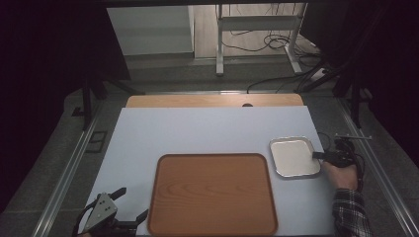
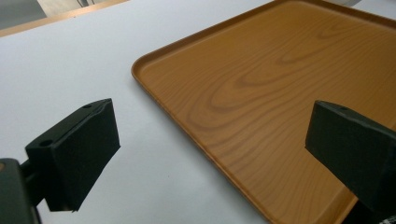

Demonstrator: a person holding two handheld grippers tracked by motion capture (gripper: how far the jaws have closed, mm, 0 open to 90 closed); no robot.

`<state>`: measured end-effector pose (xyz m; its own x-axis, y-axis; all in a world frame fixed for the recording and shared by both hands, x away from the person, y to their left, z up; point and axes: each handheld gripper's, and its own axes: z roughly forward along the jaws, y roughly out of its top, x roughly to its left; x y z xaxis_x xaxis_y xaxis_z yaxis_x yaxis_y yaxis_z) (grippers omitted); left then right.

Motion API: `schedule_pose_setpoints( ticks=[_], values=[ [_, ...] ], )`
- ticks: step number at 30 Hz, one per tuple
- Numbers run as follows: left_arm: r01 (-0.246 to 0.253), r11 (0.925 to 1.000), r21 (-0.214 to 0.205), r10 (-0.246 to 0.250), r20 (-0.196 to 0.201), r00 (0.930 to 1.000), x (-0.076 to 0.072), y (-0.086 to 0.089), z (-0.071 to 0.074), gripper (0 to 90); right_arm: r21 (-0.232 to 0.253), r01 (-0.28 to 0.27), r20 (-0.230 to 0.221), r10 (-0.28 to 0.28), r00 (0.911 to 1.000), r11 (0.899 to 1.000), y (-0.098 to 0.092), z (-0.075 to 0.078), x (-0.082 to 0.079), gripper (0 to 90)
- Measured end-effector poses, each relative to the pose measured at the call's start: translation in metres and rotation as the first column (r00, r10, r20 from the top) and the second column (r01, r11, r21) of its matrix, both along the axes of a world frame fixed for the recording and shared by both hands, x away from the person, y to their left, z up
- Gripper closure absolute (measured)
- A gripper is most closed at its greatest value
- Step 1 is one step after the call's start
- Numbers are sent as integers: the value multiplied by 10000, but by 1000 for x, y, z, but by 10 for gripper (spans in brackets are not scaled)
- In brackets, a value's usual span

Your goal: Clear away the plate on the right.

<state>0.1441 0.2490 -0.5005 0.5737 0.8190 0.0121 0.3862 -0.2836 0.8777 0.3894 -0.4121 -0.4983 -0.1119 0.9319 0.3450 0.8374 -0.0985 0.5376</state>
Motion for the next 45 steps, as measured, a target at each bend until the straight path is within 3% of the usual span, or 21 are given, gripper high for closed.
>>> schedule_pose_setpoints(
  ticks=[11,33,45],
  values=[
    [30,10000,47,-30,38,10000,0,0,0,25,663,-213,647,170,9978,9976,9,14,-11,883],
    [64,9999,142,-64,64,10000,0,-2,0,25,751,-1180,780,1121,9906,9902,40,19,-30,882],
    [99,9998,150,-100,70,9999,0,-2,0,25,953,-1826,754,1759,9815,9786,68,21,-35,882]
  ],
)
